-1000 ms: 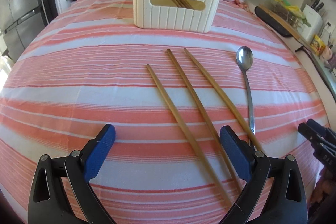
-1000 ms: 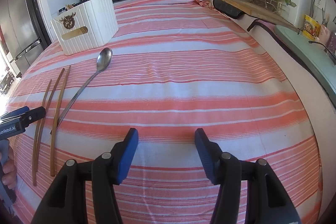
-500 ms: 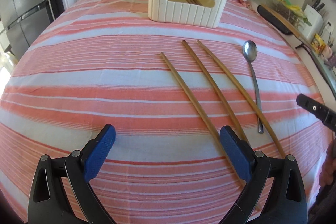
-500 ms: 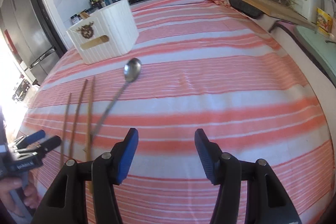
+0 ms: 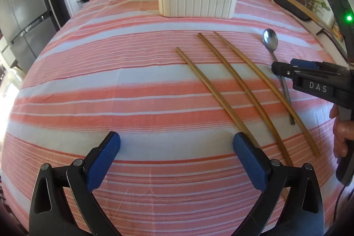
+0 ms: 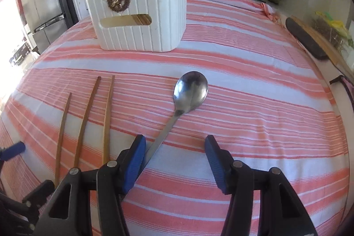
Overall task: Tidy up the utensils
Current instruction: 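Move the right tool to the large silver spoon handle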
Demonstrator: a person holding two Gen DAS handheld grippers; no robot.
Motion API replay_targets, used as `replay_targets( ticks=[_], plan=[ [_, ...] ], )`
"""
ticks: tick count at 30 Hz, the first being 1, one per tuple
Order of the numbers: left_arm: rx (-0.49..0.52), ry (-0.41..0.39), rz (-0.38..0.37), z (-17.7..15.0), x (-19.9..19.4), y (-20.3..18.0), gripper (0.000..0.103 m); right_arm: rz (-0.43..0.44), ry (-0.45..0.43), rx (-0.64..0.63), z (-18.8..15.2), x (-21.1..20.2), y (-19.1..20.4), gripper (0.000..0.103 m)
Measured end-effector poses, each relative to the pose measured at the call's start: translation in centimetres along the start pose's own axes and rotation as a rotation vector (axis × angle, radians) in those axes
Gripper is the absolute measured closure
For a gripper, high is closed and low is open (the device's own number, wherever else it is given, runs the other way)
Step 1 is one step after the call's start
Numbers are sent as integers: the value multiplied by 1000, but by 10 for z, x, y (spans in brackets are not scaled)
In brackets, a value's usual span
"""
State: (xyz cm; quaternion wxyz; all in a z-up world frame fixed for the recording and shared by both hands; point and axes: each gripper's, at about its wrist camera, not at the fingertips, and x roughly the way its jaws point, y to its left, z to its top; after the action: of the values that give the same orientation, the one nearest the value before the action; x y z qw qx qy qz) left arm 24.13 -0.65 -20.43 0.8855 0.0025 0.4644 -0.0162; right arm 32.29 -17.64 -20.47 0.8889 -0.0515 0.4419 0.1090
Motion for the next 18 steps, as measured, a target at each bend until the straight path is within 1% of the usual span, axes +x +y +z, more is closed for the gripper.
replay_targets(
  ticks=[1, 2, 4, 5, 8, 10, 12, 14, 15, 16, 17, 18],
  plan=[
    [6, 1, 0, -1, 0, 2, 1, -4, -5, -4, -4, -3, -1, 50],
    [7, 4, 3, -1, -1, 4, 1, -13, -7, -7, -9, -7, -3, 56],
    [-14, 9, 1, -1, -2, 11, 2, -30, -7, -11, -16, -14, -9, 57],
    [-32, 4, -12, 0, -4, 14, 2, -37, -6, -6, -21, -17, -13, 57],
    [-108, -29, -86, 1, -12, 19, 2, -61, -11, 16, -29, -23, -30, 57],
    [-126, -35, -118, 2, -13, 13, 2, -77, -12, 38, -33, -26, -38, 57],
    [-97, -36, -108, 4, -10, 0, 2, -89, -16, 49, -35, -28, -41, 62],
    [-48, -27, -80, 3, -4, -16, 2, -90, -22, 52, -36, -29, -42, 73],
    [-22, -22, -59, 2, -3, -23, 2, -80, -25, 50, -36, -30, -41, 76],
    [2, -22, -36, 1, -2, -27, 2, -63, -27, 48, -36, -30, -41, 83],
    [15, -23, -31, 0, -3, -28, 2, -43, -28, 42, -37, -31, -40, 86],
    [20, -21, -31, 0, -4, -27, 2, -32, -28, 34, -37, -31, -38, 86]
  ],
)
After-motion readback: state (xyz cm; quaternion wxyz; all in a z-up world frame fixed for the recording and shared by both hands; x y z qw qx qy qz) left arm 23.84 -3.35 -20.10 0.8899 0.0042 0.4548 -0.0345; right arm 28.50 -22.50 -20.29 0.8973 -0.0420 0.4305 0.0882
